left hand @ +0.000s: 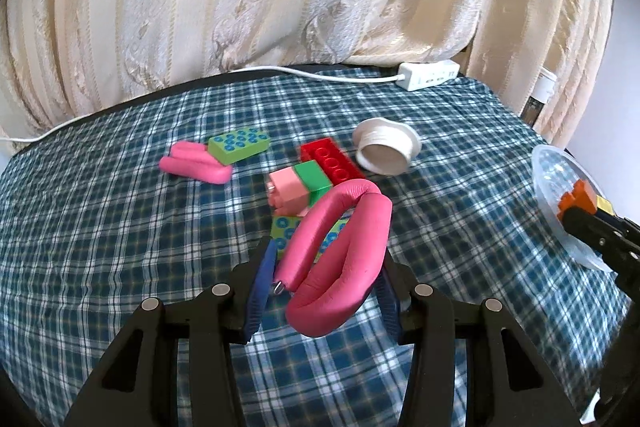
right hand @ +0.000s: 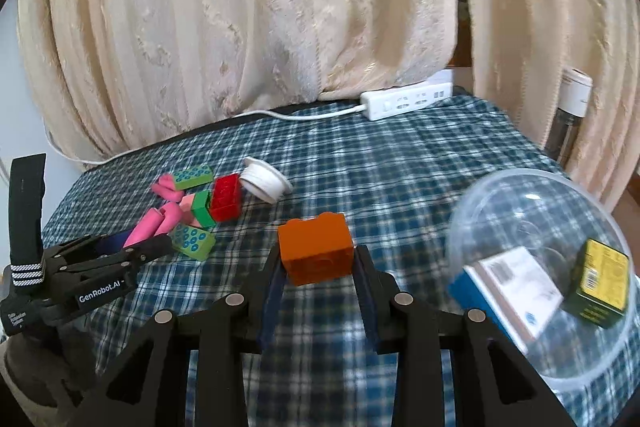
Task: Organize objects
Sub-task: 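Carry the orange brick into the clear bowl and release it with the right gripper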
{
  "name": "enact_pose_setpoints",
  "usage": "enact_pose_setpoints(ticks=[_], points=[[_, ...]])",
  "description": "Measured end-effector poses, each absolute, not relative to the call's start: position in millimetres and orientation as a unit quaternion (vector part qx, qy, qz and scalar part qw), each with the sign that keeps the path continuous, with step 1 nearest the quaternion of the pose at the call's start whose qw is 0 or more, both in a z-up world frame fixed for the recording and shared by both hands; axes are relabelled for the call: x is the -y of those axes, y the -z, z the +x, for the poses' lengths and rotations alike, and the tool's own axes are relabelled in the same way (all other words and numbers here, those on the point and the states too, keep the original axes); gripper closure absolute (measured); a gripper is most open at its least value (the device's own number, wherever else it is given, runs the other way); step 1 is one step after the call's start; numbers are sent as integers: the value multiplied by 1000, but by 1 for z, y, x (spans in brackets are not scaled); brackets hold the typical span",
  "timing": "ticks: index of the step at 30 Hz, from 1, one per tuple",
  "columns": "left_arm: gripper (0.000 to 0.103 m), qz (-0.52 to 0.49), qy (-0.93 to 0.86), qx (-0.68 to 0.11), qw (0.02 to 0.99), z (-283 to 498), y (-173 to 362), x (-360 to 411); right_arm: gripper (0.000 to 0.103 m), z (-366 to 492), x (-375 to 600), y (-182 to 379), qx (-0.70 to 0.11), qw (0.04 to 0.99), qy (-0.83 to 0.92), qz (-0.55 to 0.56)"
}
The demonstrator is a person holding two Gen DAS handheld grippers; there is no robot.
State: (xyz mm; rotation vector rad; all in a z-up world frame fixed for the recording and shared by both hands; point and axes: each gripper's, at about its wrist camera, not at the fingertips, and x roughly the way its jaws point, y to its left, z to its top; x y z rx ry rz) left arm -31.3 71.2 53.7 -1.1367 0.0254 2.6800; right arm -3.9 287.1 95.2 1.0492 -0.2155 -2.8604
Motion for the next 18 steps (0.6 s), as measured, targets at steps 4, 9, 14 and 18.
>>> enact_pose_setpoints(ticks=[4,9,14,18], points=[[55,-381,-916,-13,126,-26,-61,-80,67,11,-307,-99,83,22,938,336],[55,-376,-916,-23,139,-21,-68,-96,67,26,-332,-101,100,0,939,328],[55,-372,-915,-34,151,-14,-73,-112,67,44,-352,-101,111,-15,939,324],[55,-370,-914,-41,161,-11,-76,-125,67,59,-370,-99,117,-30,938,323]])
